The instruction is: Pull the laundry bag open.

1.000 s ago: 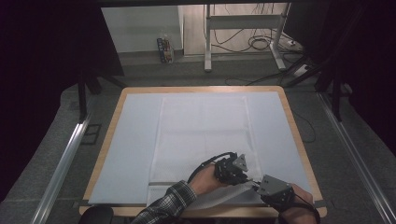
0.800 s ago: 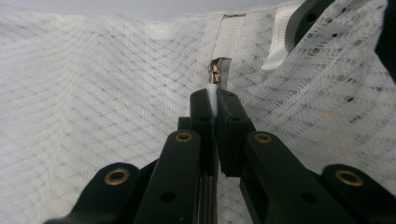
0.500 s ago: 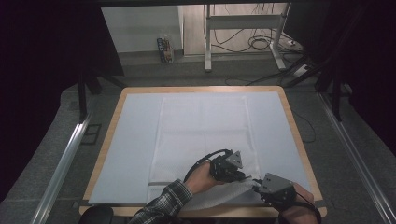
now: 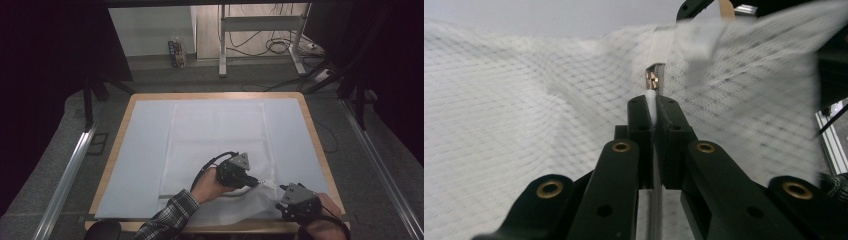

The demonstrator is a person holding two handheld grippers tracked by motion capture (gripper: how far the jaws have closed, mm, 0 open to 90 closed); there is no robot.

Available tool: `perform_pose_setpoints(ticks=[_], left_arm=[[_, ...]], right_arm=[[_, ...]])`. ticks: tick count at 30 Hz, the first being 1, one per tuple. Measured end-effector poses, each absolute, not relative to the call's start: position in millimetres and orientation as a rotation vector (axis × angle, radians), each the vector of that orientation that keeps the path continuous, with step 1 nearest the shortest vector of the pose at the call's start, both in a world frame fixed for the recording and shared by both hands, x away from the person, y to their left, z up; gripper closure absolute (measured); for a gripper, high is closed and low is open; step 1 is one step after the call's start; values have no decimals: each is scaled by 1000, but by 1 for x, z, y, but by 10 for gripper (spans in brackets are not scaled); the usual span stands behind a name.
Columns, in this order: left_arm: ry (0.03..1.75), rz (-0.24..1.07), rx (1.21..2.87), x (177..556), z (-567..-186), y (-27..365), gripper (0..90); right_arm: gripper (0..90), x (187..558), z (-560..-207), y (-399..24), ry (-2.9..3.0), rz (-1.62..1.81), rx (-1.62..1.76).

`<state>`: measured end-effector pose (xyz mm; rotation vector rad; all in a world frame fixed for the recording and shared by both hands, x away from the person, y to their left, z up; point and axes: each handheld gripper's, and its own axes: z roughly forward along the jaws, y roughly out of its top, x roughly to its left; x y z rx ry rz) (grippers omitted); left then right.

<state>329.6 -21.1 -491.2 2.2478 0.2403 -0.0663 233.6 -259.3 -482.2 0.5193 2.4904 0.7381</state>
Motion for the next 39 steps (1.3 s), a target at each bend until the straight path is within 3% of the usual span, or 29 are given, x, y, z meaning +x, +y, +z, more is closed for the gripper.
perform_pose_setpoints(ticks=[8, 17, 23, 36, 39], left_arm=[[233, -60, 2247, 326, -493, -19, 870], [203, -6, 2258, 315, -496, -27, 870], [209, 4, 2224, 315, -494, -24, 870], [165, -13, 2243, 314, -500, -26, 870], [158, -8, 2249, 314, -502, -27, 870]], right_arm=[[499, 244, -465, -283, 2422, 874, 795], [303, 266, -452, -266, 2448, 1138, 1135], [282, 274, -469, -266, 2537, 1174, 1294], [790, 283, -476, -268, 2598, 1291, 1320], [830, 282, -474, -265, 2611, 1258, 1284]])
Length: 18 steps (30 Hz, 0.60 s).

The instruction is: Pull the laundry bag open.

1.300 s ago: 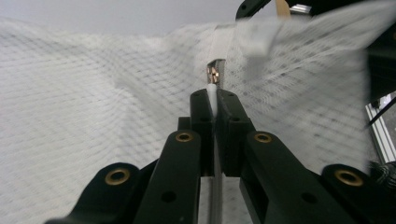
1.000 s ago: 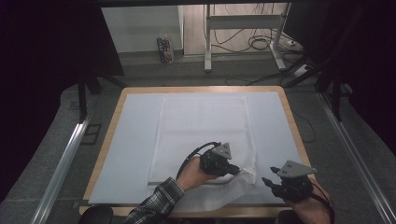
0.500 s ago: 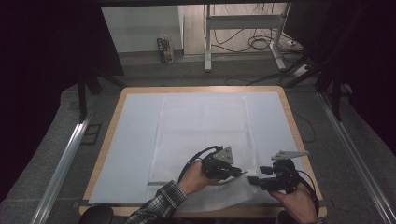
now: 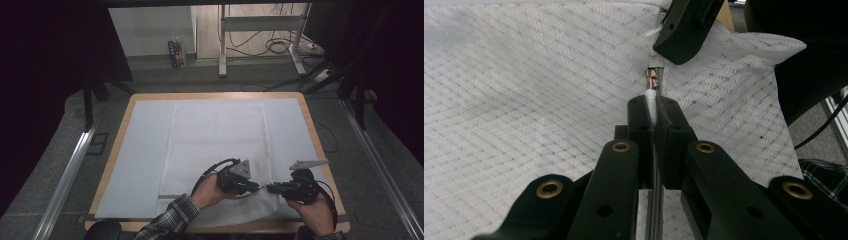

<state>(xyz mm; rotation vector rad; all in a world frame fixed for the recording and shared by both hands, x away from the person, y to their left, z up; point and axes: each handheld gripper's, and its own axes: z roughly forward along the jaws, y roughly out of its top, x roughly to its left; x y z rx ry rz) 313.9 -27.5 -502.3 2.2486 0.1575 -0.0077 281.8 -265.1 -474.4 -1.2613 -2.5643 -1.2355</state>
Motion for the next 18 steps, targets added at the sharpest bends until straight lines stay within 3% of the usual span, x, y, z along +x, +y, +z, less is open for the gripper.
perform_pose_setpoints(ticks=[18], left_arm=[[158, 14, 2302, 313, -509, -20, 878]], right_arm=[[853, 279, -474, -264, -2594, -1188, -1311]])
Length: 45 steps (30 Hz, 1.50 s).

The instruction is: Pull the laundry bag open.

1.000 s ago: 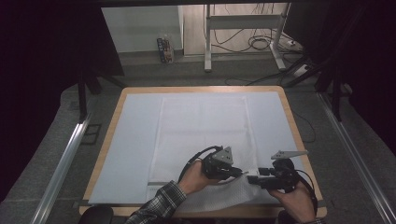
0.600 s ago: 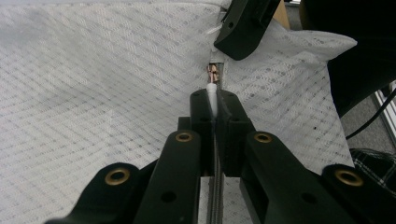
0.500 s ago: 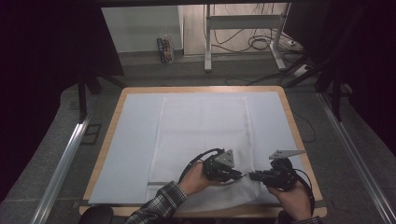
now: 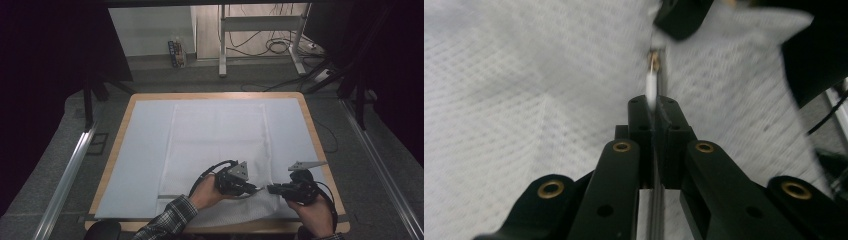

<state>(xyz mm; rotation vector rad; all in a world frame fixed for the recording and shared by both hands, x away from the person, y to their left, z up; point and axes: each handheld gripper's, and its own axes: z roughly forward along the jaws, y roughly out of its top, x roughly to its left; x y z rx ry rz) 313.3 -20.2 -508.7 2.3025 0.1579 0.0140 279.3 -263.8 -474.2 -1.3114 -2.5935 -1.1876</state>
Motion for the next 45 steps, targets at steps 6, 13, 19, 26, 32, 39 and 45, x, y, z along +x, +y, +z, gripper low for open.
perform_pose_setpoints(ticks=[6, 13, 19, 26, 32, 39, 45], left_arm=[[248, 1, 2285, 322, -518, 4, 900], [218, -17, 2223, 317, -507, -9, 890], [225, -85, 2227, 320, -511, -30, 768], [247, -124, 2230, 323, -515, -39, 679], [237, -200, 2188, 324, -512, -38, 670], [249, -244, 2169, 326, -512, -38, 682], [268, -272, 2175, 327, -511, -42, 788]], right_arm=[[854, 278, -467, -286, -2567, -1260, -1418], [853, 278, -467, -278, -2577, -1253, -1369], [853, 277, -465, -276, -2554, -1285, -1340], [852, 277, -464, -274, -2557, -1296, -1321], [852, 277, -464, -274, -2563, -1306, -1314], [850, 277, -464, -273, -2565, -1303, -1306], [850, 277, -464, -272, -2572, -1310, -1298]])
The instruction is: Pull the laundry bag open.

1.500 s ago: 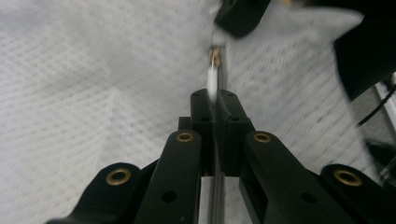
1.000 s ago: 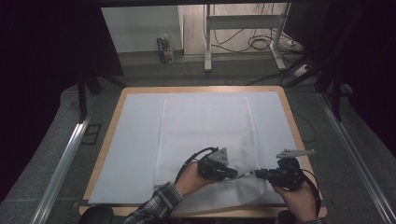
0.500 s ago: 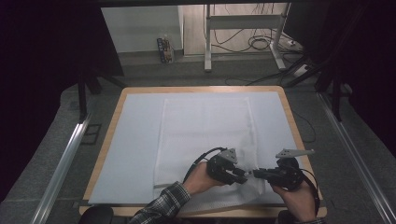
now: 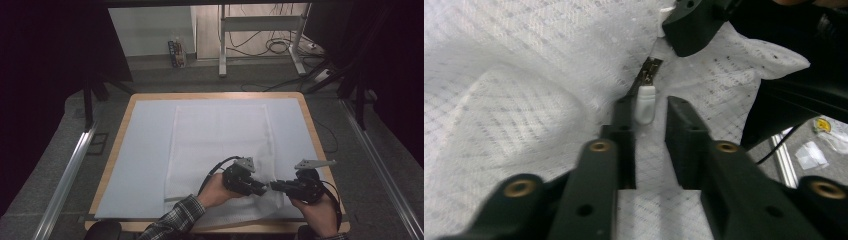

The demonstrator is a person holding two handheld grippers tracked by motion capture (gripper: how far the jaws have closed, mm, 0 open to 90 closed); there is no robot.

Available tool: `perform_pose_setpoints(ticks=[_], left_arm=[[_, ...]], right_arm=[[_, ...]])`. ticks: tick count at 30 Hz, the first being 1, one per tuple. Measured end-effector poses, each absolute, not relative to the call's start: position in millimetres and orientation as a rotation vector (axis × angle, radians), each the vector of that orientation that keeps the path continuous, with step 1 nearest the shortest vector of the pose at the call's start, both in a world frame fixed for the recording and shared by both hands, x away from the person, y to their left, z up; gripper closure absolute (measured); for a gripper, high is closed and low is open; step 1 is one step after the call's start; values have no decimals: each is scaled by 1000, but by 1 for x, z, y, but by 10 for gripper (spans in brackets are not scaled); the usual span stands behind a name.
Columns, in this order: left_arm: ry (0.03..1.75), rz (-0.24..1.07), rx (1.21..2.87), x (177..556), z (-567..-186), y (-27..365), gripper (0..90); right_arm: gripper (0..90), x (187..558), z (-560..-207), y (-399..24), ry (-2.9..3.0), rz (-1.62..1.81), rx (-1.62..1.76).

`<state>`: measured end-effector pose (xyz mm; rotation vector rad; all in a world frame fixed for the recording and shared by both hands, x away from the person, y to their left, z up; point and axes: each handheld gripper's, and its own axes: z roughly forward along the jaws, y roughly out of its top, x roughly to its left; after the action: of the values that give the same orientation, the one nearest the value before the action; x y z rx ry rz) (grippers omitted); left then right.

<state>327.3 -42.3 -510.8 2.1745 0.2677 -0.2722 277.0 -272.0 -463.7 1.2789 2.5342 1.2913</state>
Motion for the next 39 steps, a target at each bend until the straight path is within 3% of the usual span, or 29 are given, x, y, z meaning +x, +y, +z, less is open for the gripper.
perform_pose_setpoints(ticks=[13, 17, 39], left_arm=[[281, -276, 2177, 326, -510, -49, 785], [293, -280, 2176, 328, -510, -45, 868], [277, -271, 2230, 330, -513, -25, 876]], right_arm=[[849, 277, -463, -270, 2544, 1300, 1253], [851, 276, -463, -271, 2534, 1276, 1261], [855, 278, -466, -277, 2499, 1220, 1318]])
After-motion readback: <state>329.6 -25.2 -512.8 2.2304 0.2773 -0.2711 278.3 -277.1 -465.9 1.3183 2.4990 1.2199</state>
